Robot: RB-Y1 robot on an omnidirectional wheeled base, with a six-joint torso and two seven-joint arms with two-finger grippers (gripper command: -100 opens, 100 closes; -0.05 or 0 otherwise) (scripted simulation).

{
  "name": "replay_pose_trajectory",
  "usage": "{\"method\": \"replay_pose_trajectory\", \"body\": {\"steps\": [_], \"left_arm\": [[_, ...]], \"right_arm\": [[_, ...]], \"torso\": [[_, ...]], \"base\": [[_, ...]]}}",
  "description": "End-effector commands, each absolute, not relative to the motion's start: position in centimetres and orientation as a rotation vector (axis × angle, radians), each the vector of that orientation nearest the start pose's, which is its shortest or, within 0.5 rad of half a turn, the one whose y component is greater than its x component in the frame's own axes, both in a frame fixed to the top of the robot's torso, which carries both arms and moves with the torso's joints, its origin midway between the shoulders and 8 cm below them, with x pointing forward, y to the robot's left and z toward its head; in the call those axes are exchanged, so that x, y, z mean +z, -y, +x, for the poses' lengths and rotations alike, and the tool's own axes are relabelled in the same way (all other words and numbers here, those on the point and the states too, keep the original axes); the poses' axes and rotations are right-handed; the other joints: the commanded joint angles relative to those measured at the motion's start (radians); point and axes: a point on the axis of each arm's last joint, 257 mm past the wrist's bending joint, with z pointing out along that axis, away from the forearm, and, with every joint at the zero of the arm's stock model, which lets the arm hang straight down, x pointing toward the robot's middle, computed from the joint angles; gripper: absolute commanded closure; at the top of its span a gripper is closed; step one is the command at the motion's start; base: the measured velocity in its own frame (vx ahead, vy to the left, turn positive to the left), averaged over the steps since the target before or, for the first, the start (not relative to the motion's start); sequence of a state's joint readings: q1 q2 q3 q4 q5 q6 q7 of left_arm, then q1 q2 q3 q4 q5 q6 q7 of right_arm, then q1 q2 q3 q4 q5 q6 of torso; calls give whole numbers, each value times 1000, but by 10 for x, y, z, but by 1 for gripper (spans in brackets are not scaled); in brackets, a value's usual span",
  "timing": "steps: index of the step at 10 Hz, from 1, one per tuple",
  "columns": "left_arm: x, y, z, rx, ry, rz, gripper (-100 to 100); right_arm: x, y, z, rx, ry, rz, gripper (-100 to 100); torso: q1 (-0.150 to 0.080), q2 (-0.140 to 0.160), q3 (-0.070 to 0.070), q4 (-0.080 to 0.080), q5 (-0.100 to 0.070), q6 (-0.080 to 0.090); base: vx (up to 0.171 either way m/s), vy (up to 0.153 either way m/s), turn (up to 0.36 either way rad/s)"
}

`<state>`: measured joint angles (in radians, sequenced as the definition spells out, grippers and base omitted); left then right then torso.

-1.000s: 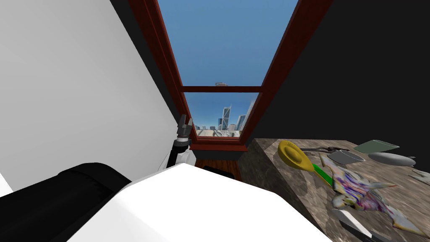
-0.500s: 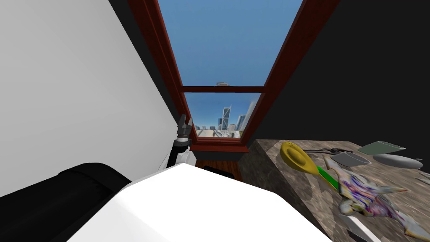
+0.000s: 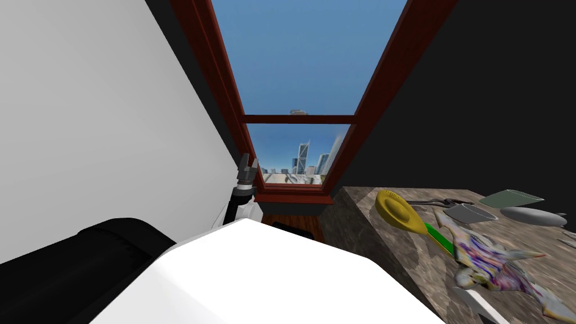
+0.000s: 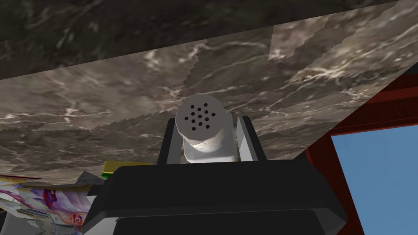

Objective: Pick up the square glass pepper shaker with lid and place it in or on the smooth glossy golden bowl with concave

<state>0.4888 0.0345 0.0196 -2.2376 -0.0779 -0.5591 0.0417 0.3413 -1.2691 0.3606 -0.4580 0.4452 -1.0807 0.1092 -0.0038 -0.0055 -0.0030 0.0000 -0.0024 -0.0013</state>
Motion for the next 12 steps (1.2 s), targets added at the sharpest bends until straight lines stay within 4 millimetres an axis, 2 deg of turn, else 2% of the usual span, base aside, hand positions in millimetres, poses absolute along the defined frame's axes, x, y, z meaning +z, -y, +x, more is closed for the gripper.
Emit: {"method": "replay_pose_trajectory", "body": {"steps": [1, 2, 3, 4, 5, 6, 9, 10, 11, 12], "left_arm": [[20, -271, 344, -1287, -660, -574, 0], [20, -271, 344, -1287, -660, -574, 0], [20, -271, 344, -1287, -660, -574, 0], [20, -271, 344, -1287, -660, -574, 0], [20, -271, 344, -1287, -660, -574, 0], [20, -271, 344, -1287, -660, -574, 0], [20, -271, 344, -1287, -660, -574, 0], [20, -271, 344, -1287, -660, -574, 0], [20, -271, 344, -1287, -660, -574, 0], [20, -271, 344, -1287, -660, -574, 0]], "right_arm": [[-352, 693, 113, 87, -2626, -7, 100], [-352, 693, 113, 88, -2626, -7, 100], [-352, 693, 113, 88, -2626, -6, 0], [-341, 706, 117, 40, -2633, 10, 100], [-348, 691, 134, 71, -2615, -31, 100], [-337, 702, 138, 32, -2624, -15, 100], [-343, 688, 154, 57, -2607, -49, 100], [-334, 699, 158, 11, -2617, -29, 100], [-338, 691, 167, 22, -2607, -46, 100], [-330, 694, 173, 4, -2614, -33, 100]], "torso": [[0, 0, 0, 0, 0, 0], [0, 0, 0, 0, 0, 0], [0, 0, 0, 0, 0, 0], [0, 0, 0, 0, 0, 0], [-1, 3, 1, 1, 1, 0], [-3, 3, 2, 1, 0, -1], [-2, 2, 1, 1, 0, 0], [0, 1, 0, 0, 0, -1], [0, 2, 1, 1, 2, 0], [-1, 3, 2, 1, 2, -1]], "base": [[0, 0, 0], [0, 0, 0], [0, 0, 0], [-51, -26, 2], [-61, -56, -9], [-73, -70, 19], [-34, -37, -1], [-39, -21, 4], [-54, -46, -1], [-71, -74, 10]]}}
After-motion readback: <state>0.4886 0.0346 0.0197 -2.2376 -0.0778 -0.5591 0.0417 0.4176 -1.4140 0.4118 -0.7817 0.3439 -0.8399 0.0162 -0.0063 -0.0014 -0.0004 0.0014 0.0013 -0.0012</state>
